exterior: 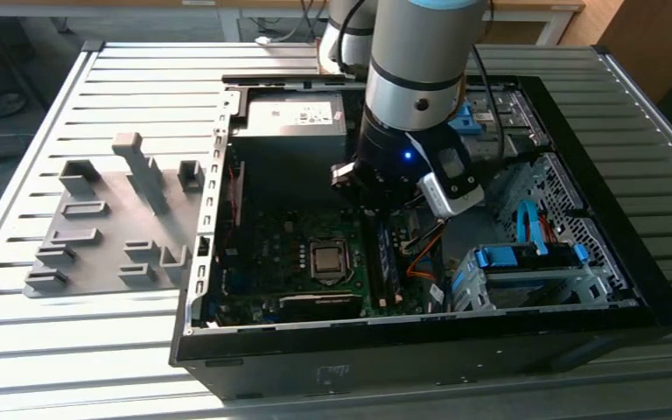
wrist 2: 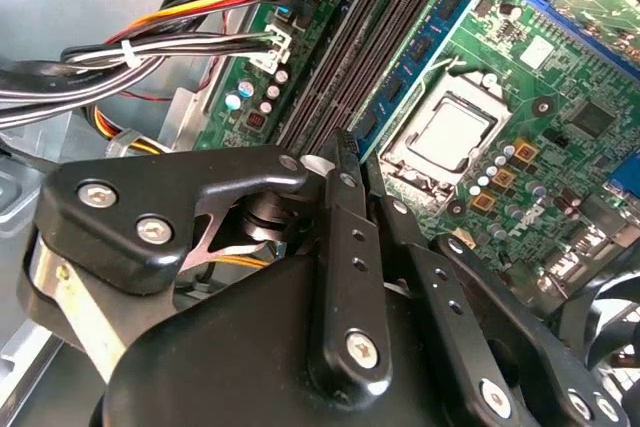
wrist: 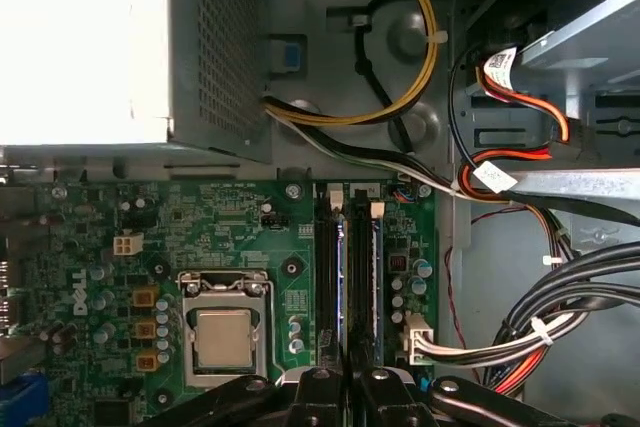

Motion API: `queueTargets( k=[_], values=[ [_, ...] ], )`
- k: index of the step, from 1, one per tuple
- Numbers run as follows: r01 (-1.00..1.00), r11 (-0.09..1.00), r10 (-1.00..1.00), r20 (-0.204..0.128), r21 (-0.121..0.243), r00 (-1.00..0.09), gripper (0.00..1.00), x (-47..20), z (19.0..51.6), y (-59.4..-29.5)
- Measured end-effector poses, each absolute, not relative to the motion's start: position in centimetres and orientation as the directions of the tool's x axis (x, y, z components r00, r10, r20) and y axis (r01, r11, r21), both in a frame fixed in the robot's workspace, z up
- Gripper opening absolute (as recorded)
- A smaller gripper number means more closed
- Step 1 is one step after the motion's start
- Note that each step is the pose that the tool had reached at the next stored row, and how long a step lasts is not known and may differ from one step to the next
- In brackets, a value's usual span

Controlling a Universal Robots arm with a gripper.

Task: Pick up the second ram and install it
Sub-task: 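Insert the second ram into the second slot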

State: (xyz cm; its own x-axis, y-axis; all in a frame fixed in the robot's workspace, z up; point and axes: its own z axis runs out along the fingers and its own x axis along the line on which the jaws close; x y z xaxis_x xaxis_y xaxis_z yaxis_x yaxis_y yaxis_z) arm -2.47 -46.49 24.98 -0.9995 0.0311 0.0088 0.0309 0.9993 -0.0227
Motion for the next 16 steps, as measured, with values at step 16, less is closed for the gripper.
queueTargets(
  k=[16],
  values=[
    [0.03,0.999,0.031,0.025,-0.023,-0.999,0.14,-2.3,22.6,-46.6]
  ],
)
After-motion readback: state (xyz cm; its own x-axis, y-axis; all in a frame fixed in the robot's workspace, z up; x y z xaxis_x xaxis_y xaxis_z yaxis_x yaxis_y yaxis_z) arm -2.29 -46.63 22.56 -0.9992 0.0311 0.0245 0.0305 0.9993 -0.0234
